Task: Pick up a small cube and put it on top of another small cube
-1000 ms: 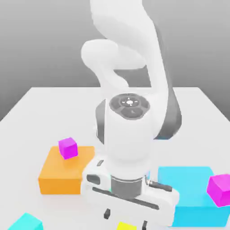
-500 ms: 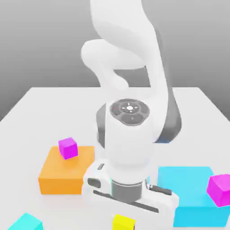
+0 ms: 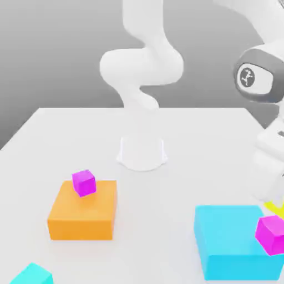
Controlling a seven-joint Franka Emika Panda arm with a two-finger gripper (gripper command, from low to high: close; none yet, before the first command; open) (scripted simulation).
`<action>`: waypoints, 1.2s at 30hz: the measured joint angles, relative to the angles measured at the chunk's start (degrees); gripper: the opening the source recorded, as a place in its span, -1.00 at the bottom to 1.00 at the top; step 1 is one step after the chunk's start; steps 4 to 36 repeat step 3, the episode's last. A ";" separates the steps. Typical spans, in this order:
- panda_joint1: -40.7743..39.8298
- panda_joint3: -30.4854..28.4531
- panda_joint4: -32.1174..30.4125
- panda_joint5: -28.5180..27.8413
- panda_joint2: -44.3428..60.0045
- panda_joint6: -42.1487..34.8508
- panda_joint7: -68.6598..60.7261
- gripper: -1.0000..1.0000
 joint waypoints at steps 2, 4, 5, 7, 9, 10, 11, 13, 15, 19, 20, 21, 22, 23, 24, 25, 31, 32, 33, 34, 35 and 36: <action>0.00 0.00 0.00 0.01 0.00 0.00 -0.01 1.00; 0.00 0.00 0.00 0.01 0.00 0.00 -0.01 1.00; 0.00 0.00 0.00 0.01 0.00 0.00 -0.01 1.00; 0.00 0.00 0.00 0.01 0.00 0.00 -0.01 1.00; 0.00 0.00 0.00 0.01 0.00 0.00 -0.01 1.00; 0.00 0.00 0.00 0.01 0.00 0.00 -0.01 1.00; 0.00 0.00 0.00 0.01 0.00 0.00 -0.01 1.00; 0.00 0.00 0.00 0.01 0.00 0.00 -0.01 1.00; 0.00 0.00 0.00 0.01 0.00 0.00 -0.01 1.00; 0.00 0.00 0.00 0.01 0.00 0.00 -0.01 1.00; 0.00 0.00 0.00 0.01 0.00 0.00 -0.01 1.00; 0.00 0.00 0.00 0.01 0.00 0.00 -0.01 1.00; 0.00 0.00 0.00 0.01 0.00 0.00 -0.01 1.00; 0.00 0.00 0.00 0.01 0.00 0.00 -0.01 1.00; 0.00 0.00 0.00 0.01 0.00 0.00 -0.01 1.00; 0.00 0.00 0.00 0.01 0.00 0.00 -0.01 1.00; 0.00 0.00 0.00 0.01 0.00 0.00 -0.01 1.00; 0.00 0.00 0.00 0.01 0.00 0.00 -0.01 1.00; 0.00 0.00 0.00 0.01 0.00 0.00 -0.01 1.00; 0.00 0.00 0.00 0.01 0.00 0.00 -0.01 1.00; 0.00 0.00 0.00 0.01 0.00 0.00 -0.01 1.00; 0.00 0.00 0.00 0.01 0.00 0.00 -0.01 1.00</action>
